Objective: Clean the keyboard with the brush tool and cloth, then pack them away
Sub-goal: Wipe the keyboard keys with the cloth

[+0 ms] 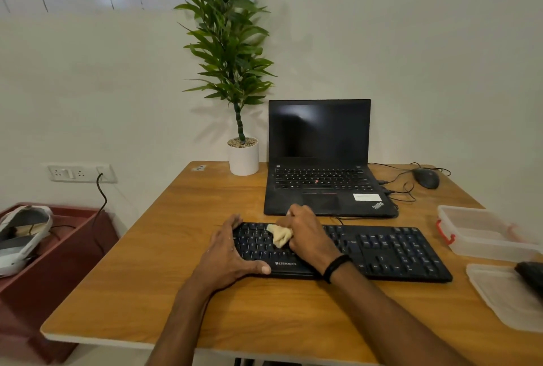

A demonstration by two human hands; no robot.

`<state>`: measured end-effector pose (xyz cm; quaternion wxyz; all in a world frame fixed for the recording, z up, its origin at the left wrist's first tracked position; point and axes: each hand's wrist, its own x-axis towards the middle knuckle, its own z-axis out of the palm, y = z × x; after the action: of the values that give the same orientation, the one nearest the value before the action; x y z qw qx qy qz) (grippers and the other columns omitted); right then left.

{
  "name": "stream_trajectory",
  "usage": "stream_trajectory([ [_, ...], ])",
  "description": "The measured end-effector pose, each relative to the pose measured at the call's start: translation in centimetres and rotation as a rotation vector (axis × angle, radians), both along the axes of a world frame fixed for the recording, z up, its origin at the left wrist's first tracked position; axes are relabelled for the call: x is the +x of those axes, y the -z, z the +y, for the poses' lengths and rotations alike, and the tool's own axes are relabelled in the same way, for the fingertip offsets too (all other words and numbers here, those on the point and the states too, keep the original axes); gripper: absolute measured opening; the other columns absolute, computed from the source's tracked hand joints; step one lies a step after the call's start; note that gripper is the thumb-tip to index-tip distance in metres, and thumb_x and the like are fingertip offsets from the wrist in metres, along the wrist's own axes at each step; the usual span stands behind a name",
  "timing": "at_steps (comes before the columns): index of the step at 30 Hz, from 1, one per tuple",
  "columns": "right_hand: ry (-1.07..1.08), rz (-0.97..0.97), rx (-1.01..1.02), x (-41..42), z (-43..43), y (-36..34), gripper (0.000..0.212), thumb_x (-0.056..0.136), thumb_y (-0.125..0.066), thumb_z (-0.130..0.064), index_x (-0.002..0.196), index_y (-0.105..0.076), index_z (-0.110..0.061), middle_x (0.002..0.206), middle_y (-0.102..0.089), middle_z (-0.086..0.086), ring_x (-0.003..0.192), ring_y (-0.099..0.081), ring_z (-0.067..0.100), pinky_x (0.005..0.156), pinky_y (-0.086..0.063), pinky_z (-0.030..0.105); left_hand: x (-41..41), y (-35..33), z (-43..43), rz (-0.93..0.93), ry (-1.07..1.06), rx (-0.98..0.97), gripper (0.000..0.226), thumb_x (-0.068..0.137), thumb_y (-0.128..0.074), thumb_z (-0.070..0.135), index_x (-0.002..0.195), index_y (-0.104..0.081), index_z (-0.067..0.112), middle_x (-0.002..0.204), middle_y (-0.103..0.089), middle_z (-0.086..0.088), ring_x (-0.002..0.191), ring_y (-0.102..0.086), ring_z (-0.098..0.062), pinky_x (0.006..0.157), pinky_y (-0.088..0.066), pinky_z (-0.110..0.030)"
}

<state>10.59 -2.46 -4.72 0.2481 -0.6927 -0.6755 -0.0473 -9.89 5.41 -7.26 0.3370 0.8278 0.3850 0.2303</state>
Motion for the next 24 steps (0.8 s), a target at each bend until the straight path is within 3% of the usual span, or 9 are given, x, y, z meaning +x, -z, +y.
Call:
stream_trajectory([
  [4,-0.246,0.107,-0.128,-0.4,-1.3,0.6,0.029,0.092,-0.065,-0.012,0.116,-0.073,-0.024,0.101,-0.055,-0.003,0.091,-0.048,0.013,0.072,-0.043,0.022,-0.3,0.3,-0.5,-0.005,-0.012,-0.012,0.161,0.030,-0.080,0.092,0.161,-0.012,0.028,0.160,-0.032,0.015,0.145,-0.026,-0.008,0.119,-0.029,-0.035],
  [6,-0.140,0.079,-0.096,1.0,-1.0,0.5,0.029,0.094,-0.064,-0.015,0.120,-0.071,-0.025,0.101,-0.053,-0.003,0.091,-0.044,0.011,0.070,-0.036,0.014,-0.1,0.2,-0.6,0.000,-0.003,-0.020,0.161,0.030,-0.079,0.092,0.161,-0.012,0.028,0.161,-0.031,0.015,0.146,-0.025,-0.009,0.120,-0.029,-0.037],
  [8,-0.008,0.026,-0.018,0.9,-0.3,0.2,0.030,0.095,-0.063,-0.017,0.123,-0.069,-0.024,0.103,-0.052,0.000,0.093,-0.041,0.012,0.069,-0.031,0.014,0.1,-0.1,-0.3,0.002,-0.002,-0.020,0.159,0.031,-0.079,0.092,0.161,-0.013,0.028,0.161,-0.031,0.013,0.146,-0.026,-0.010,0.120,-0.030,-0.039],
  [13,-0.251,0.131,-0.137,-0.8,-1.6,0.6,0.028,0.090,-0.069,-0.010,0.113,-0.075,-0.024,0.101,-0.060,0.000,0.090,-0.051,0.013,0.073,-0.047,0.028,0.0,0.3,-0.6,-0.003,-0.003,-0.016,0.159,0.030,-0.078,0.093,0.160,-0.013,0.029,0.160,-0.032,0.014,0.143,-0.026,-0.007,0.118,-0.029,-0.034],
  [18,-0.005,0.062,0.001,-0.9,-0.4,0.3,0.029,0.094,-0.063,-0.013,0.119,-0.071,-0.023,0.101,-0.052,0.000,0.096,-0.045,0.016,0.074,-0.034,0.023,0.4,0.1,-0.2,0.000,-0.004,-0.003,0.154,0.031,-0.077,0.094,0.159,-0.019,0.031,0.159,-0.035,0.013,0.144,-0.030,-0.010,0.119,-0.032,-0.039],
  [24,-0.268,0.202,-0.159,-0.4,-2.5,0.2,0.027,0.089,-0.069,-0.009,0.107,-0.077,-0.027,0.099,-0.061,-0.006,0.090,-0.054,0.008,0.073,-0.044,0.020,-0.1,0.3,-0.2,-0.004,-0.012,-0.010,0.159,0.027,-0.078,0.093,0.160,-0.018,0.028,0.159,-0.035,0.013,0.143,-0.028,-0.009,0.119,-0.031,-0.038],
])
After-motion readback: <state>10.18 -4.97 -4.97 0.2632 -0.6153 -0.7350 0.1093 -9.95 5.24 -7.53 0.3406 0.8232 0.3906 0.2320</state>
